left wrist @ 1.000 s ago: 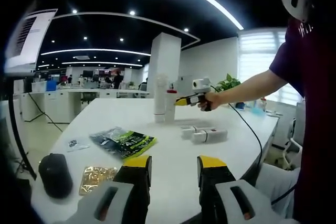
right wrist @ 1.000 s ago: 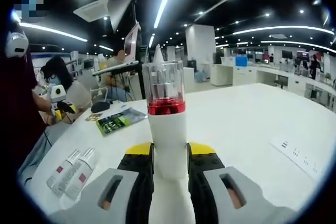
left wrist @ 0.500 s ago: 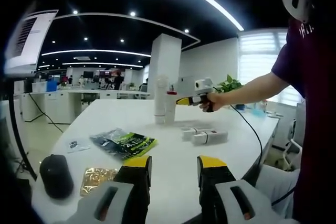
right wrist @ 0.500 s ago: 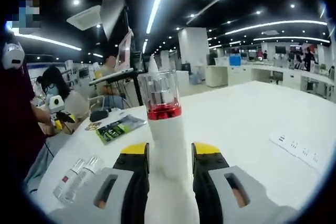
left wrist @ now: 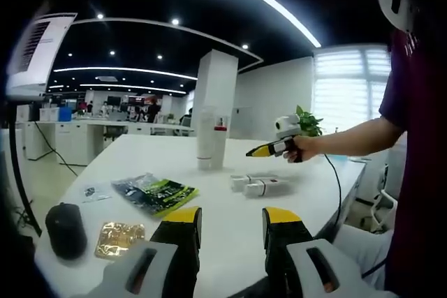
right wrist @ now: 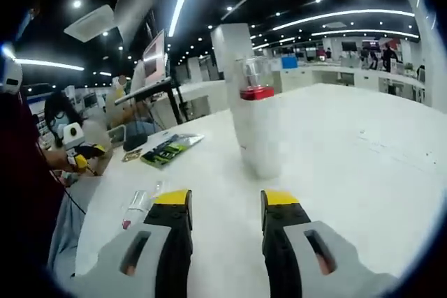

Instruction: Arrange the skincare products in the storage area until every visible bottle or jar stands upright without overlapping.

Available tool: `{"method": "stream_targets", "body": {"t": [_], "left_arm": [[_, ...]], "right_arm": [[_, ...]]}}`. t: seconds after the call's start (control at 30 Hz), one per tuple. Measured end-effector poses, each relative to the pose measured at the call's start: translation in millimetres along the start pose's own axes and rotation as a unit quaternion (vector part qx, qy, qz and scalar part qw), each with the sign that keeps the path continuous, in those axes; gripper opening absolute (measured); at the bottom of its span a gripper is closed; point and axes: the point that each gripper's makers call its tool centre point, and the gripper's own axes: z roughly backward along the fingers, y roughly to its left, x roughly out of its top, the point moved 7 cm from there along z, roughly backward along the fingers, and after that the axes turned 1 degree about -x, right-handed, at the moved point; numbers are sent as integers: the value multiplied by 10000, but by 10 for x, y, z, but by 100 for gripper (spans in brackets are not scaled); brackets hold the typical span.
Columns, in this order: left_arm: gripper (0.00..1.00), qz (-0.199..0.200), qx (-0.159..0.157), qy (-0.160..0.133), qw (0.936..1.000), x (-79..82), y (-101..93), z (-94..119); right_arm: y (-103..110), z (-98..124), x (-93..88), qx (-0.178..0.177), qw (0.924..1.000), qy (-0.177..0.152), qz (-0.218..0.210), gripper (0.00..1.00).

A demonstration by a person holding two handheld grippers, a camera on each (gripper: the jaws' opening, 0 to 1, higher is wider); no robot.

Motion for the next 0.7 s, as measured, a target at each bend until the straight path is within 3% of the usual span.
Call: {"method": "stream_targets", "body": {"t": [0.07, 0.33, 0.5, 0.7], "left_arm": [[35, 26, -14, -23, 10000, -14, -33, 23], [35, 22, -145, -4, 9999, -44, -144, 44], [35, 45, -220, -5, 9997, -60, -181, 47], [35, 22, -276, -24, 9996, -58, -195, 84]], "right_arm": [[209, 44, -30, 139, 9998, 0, -159, 34], [895, 114, -77, 372, 9987, 303, 195, 26], [1133, 52, -184, 183, 9917, 1051, 716, 28], [1222, -67, -245, 110, 9863, 1425, 819, 28]]}}
